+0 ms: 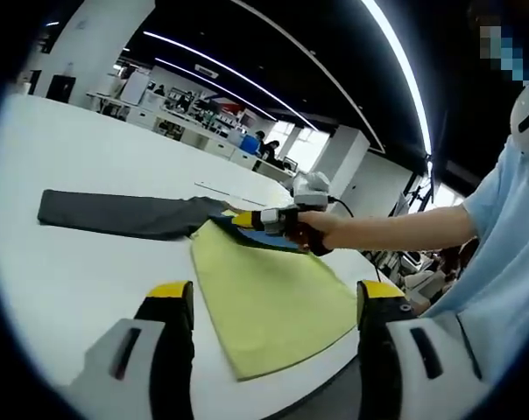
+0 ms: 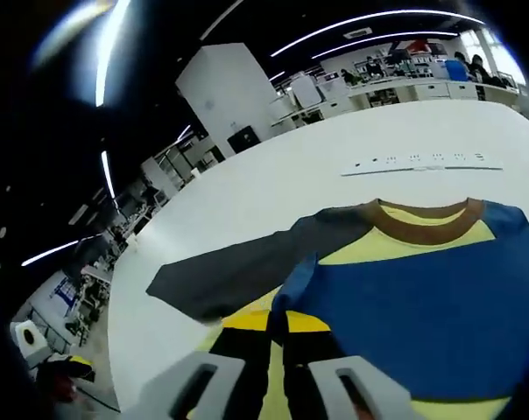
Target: Fold the garment on the visible template until the final outline fits inside the template.
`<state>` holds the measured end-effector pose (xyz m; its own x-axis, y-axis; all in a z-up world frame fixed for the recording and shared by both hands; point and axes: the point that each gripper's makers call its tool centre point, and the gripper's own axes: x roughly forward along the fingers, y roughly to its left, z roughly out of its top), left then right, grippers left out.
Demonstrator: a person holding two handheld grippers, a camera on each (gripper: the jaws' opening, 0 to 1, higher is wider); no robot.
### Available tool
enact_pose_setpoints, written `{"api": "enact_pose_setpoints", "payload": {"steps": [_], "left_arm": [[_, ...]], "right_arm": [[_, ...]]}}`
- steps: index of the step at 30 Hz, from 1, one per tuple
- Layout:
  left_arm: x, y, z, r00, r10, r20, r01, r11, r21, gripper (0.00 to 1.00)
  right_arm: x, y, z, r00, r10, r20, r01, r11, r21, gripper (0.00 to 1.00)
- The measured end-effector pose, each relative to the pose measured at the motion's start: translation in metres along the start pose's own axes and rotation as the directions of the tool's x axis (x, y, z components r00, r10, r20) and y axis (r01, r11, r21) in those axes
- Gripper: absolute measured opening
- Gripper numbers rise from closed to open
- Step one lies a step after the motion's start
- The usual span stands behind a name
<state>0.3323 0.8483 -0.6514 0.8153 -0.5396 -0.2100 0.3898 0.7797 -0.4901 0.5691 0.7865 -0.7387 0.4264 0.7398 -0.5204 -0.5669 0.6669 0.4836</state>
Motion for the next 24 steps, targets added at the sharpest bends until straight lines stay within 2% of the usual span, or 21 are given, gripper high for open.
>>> {"api": "enact_pose_setpoints", "payload": {"steps": [3,7,10,12,16,20,24], "left_arm": [[0.0,0.001,0.0,1.0,0.003,0.002,-0.003,1.0,-0.005,0.73],[0.001,0.001,-0.001,1.0,0.0,-0.004,0.0,1.0,-0.004,0.73],[0.002,0.0,-0.002,1.0,-0.002,-0.007,0.002,1.0,-0.004,0.73],[0.002,0.0,-0.003,1.0,-0.003,-0.01,0.003,1.0,-0.005,0.73],[0.002,-0.001,-0.004,1.0,-0.005,-0.013,0.005,1.0,-0.006,0.73],[0.002,-0.001,-0.004,1.0,-0.007,-0.013,0.007,1.0,-0.007,0.74],[0.002,-0.001,-0.005,1.0,-0.01,-0.017,0.01,1.0,-0.008,0.74]], "right_arm": [[0.001,0.004,0.001,1.0,0.015,0.009,-0.015,1.0,-0.013,0.03],[0.0,0.007,-0.001,1.0,0.017,0.012,-0.016,0.997,-0.072,0.14],[-0.003,0.009,-0.001,0.999,0.033,0.021,-0.031,0.995,-0.092,0.25],[-0.004,0.009,-0.001,0.999,0.034,0.03,-0.03,0.993,-0.114,0.38],[-0.01,0.009,0.0,0.998,0.045,0.033,-0.04,0.99,-0.138,0.47],[-0.019,0.009,0.001,0.998,0.056,0.042,-0.048,0.983,-0.175,0.61],[-0.028,0.001,-0.001,0.998,0.047,0.048,-0.038,0.982,-0.185,0.66]]}}
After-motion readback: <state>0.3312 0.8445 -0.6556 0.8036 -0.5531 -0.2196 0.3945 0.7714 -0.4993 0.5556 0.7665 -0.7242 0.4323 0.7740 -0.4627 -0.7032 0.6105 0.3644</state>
